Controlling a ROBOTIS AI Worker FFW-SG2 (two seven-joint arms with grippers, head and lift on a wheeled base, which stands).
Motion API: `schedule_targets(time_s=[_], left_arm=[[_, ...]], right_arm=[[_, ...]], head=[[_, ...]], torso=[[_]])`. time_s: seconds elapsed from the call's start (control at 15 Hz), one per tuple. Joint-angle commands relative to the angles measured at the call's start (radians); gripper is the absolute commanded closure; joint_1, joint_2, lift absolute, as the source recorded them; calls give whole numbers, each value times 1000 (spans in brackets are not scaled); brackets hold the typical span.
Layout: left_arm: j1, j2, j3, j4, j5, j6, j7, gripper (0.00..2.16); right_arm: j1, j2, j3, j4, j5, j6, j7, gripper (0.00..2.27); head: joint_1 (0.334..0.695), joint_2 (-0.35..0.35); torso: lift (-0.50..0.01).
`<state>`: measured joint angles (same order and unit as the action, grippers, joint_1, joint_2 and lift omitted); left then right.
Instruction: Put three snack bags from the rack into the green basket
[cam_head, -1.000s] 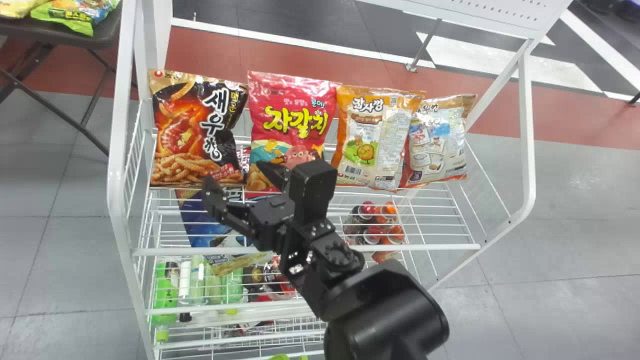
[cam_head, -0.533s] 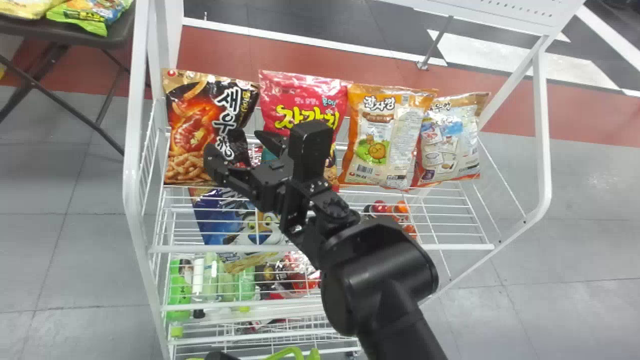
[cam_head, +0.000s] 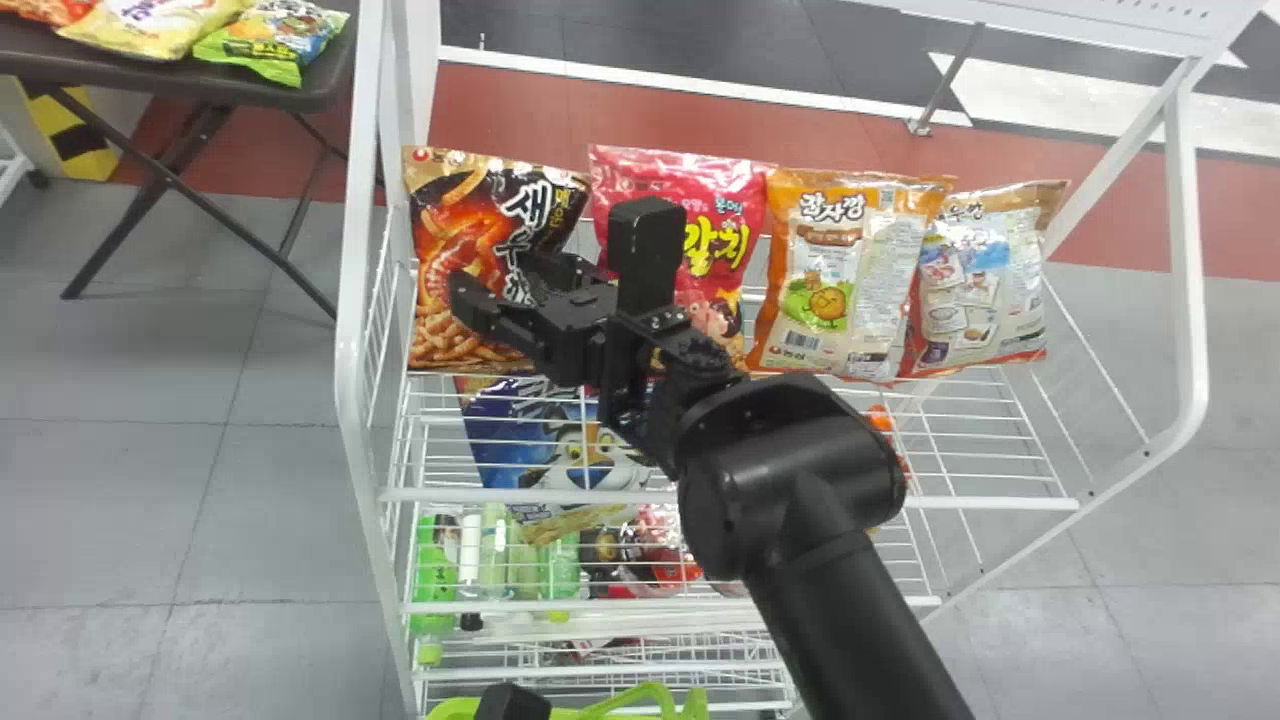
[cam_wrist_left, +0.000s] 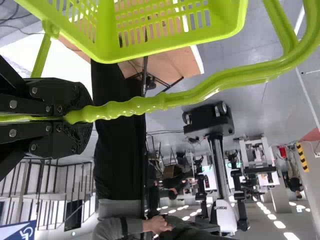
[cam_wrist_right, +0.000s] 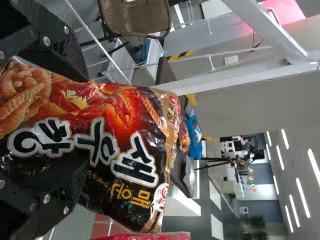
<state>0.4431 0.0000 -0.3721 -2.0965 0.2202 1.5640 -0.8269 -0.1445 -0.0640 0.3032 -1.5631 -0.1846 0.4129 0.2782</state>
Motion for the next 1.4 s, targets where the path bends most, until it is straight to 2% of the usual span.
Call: schedule_targets(time_s=[0.0, 0.07, 0.33, 0.6, 0.73, 1.0, 1.27, 1.33], left_arm=[[-11, -3, 1, 9, 2, 7, 0, 1416], [-15, -3, -1, 12, 4, 7, 0, 1416], [-23, -3, -2, 15, 4, 7, 8, 1416], [-23, -3, 16, 12, 21, 7, 8, 1416], [-14, -3, 19, 9, 22, 7, 9, 1413], [-14, -3, 28, 4, 28, 7, 12, 1413], [-12, -3, 68, 13, 85, 7, 2, 1413], [-9, -3, 73, 12, 88, 3, 2, 1413]], right_arm=[[-6, -2, 5, -8, 16, 37, 22, 2003], [6, -5, 7, -25, 25, 31, 35, 2202], [100, -23, 4, -173, 122, 25, 41, 2240], [207, -105, -35, -361, 125, 50, 58, 2240], [273, -131, -75, -465, 119, 71, 79, 2240], [418, -181, -199, -690, 31, 172, 130, 2243], [571, -250, -444, -873, -118, 292, 200, 2240], [606, -255, -523, -896, -150, 320, 239, 2243]], head=[[695, -202], [695, -197], [695, -192], [695, -232], [695, -257], [695, -334], [695, -350], [695, -350]], torso=[[0], [0], [0], [0], [0], [0], [0], [0]])
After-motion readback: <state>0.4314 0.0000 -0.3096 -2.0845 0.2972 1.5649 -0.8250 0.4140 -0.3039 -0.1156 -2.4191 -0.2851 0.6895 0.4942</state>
